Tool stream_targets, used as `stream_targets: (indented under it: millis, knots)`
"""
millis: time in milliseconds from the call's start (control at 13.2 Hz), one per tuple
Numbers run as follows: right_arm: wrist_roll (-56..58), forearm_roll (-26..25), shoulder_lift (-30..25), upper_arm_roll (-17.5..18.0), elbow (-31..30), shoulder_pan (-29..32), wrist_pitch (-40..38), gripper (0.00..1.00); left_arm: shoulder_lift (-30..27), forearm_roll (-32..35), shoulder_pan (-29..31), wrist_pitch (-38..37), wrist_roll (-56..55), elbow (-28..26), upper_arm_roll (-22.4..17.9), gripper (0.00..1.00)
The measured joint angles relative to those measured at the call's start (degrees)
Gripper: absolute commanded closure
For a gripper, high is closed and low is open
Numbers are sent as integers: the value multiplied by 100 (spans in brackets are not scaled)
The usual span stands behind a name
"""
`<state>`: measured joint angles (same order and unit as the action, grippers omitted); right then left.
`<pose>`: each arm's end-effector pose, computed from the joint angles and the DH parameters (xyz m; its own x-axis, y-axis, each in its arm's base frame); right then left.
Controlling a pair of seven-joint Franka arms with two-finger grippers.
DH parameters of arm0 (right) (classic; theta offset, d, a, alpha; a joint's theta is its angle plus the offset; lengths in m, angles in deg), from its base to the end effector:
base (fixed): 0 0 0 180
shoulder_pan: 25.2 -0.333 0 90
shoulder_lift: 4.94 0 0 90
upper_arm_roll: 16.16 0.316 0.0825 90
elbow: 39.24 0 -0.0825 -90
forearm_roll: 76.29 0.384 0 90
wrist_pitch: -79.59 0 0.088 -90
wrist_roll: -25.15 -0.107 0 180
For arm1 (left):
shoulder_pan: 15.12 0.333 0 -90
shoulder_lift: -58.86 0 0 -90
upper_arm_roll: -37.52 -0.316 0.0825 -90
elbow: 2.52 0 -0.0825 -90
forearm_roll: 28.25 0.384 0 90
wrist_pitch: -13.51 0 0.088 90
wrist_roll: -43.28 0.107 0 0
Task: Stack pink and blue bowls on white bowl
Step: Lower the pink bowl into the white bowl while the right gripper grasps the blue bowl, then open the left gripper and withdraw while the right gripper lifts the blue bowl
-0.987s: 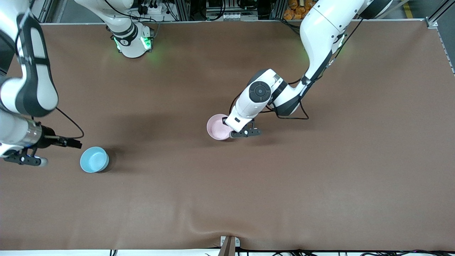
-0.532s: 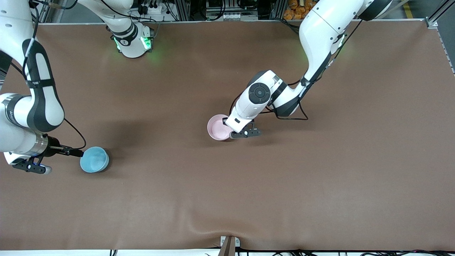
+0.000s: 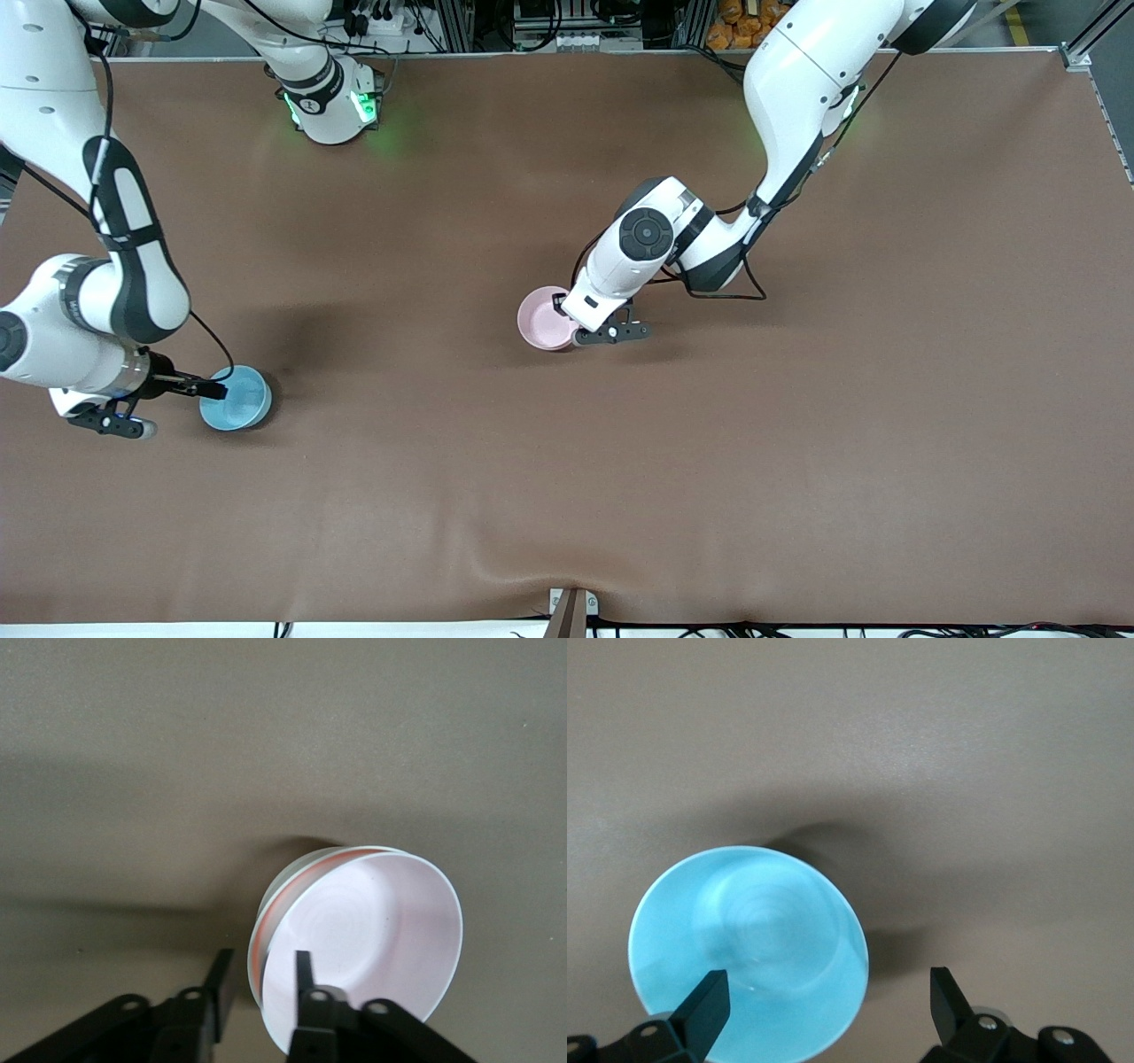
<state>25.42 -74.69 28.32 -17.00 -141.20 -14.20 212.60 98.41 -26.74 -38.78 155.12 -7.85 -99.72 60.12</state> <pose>0.6415 -0.1332 0.2273 0.9754 -0.2170 -0.0385 -0.2176 -0.9760 -0.0118 0.4997 -0.4756 0.2317 0.9836 0.1513 -0.0981 0.1709 -0.9559 0.2390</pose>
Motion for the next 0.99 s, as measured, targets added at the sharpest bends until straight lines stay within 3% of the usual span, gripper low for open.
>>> stream_targets:
  millis: [380,684,759,911,987]
  knots:
    - [0,0,3,0,-87,-12,123,0,-77,0,20,-105,-32,129,-1,0]
    - [0,0,90,-2,-145,-11,209,3,-657,1,205,-946,-35,260,-84,0]
    - [0,0,142,-6,-147,-8,226,24,-855,23,310,-1199,-35,280,-109,0]
    - [0,0,230,-14,-149,4,242,80,-1154,227,576,-1819,-32,408,-119,0]
    - [-2,0,262,-17,-150,8,243,98,-1252,324,695,-2157,-20,536,-122,0]
